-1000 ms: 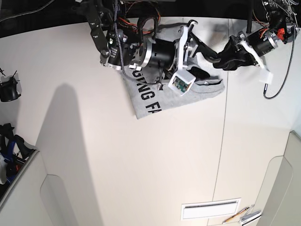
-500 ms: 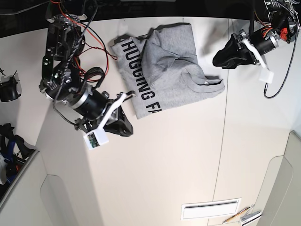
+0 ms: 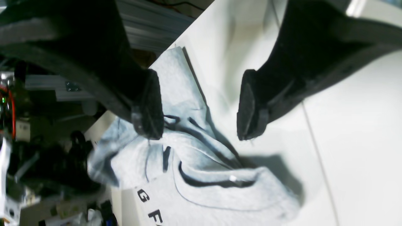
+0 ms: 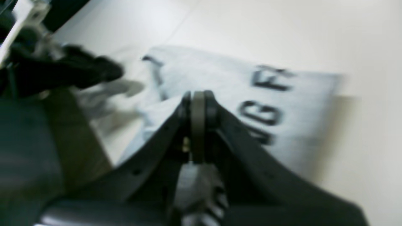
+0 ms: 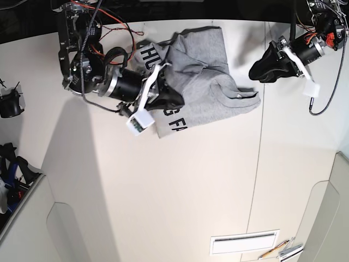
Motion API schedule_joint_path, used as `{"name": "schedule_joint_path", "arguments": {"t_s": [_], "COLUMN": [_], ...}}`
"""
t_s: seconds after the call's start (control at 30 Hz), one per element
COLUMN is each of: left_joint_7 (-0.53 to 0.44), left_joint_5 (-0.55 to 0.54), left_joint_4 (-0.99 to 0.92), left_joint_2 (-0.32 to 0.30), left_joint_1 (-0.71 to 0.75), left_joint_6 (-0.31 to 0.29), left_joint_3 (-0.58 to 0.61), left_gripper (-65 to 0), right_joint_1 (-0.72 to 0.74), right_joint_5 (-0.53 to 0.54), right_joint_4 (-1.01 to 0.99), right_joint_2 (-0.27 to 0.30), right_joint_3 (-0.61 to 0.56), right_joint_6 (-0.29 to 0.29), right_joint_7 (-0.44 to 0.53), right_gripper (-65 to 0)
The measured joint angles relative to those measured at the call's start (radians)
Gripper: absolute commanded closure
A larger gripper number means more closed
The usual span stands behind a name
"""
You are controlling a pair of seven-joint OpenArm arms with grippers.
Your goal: Fold the T-shirt properly
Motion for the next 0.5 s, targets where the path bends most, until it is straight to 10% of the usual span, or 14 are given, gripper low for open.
{"name": "schedule_joint_path", "arguments": {"t_s": [0.5], "left_joint_7": [0.020], "left_joint_5": [-0.089], "left_joint_4": [0.000], "left_joint_2": [-0.092], "left_joint_1": [0.001], "left_joint_6": [0.000], "left_joint_3": [-0.168], "left_gripper": [-40.1], "right_joint_1": [-0.179], "right_joint_5": [-0.044], "right_joint_4": [0.015], "right_joint_2": [0.003], "right_joint_3": [-0.324], "right_joint_6": [0.031], "right_joint_7": [-0.010], "right_gripper": [0.0]}}
